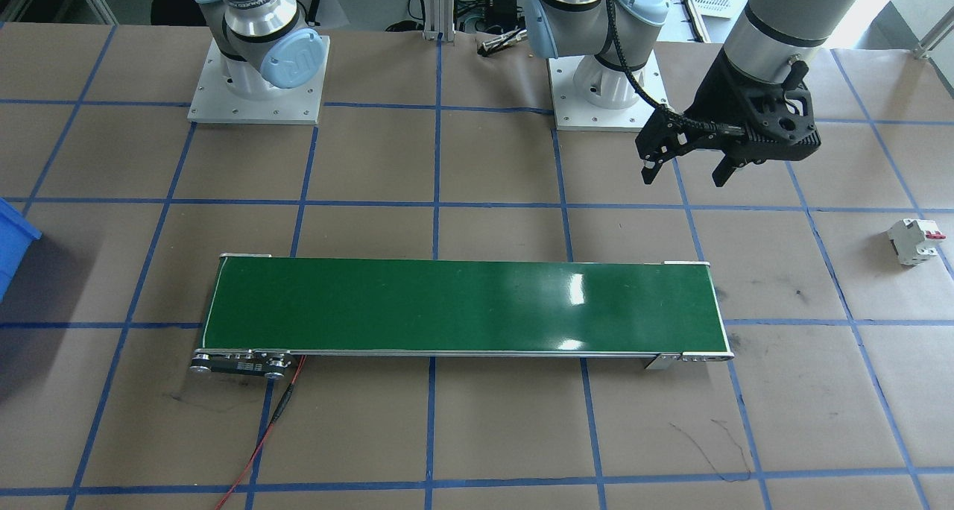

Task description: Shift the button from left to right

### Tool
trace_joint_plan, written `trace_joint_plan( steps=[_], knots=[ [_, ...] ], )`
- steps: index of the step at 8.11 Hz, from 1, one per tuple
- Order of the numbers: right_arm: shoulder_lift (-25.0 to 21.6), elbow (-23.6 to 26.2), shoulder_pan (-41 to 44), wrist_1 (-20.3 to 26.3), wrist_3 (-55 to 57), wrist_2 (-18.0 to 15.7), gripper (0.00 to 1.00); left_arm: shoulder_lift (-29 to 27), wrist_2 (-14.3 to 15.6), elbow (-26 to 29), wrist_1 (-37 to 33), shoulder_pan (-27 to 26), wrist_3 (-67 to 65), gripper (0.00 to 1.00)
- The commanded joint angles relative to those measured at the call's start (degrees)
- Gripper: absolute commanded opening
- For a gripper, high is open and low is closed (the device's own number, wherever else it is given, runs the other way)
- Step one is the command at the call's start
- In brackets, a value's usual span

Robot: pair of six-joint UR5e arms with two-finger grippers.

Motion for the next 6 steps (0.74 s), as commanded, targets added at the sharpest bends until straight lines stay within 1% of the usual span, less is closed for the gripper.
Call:
trace_joint_plan(
  steps=[1, 2, 3, 6],
  knots=[
    [-7.7, -0.7, 13.7, 9.3, 19.7, -0.8, 1.00, 0.0, 0.0, 0.0, 0.0, 0.1, 0.0, 1.00],
    [-7.9, -0.8, 18.8, 10.8, 22.6, -1.8, 1.00, 0.1, 0.0, 0.0, -0.1, 0.1, 0.0, 1.00],
    [-8.1, -1.2, 24.0, 12.2, 27.3, -2.0, 1.00, 0.1, 0.0, 0.0, -0.1, 0.1, 0.0, 1.00],
    [-7.6, -1.4, 42.0, 13.5, 50.0, -1.9, 1.00, 0.1, 0.1, 0.0, -0.1, 0.1, 0.0, 1.00]
  ],
)
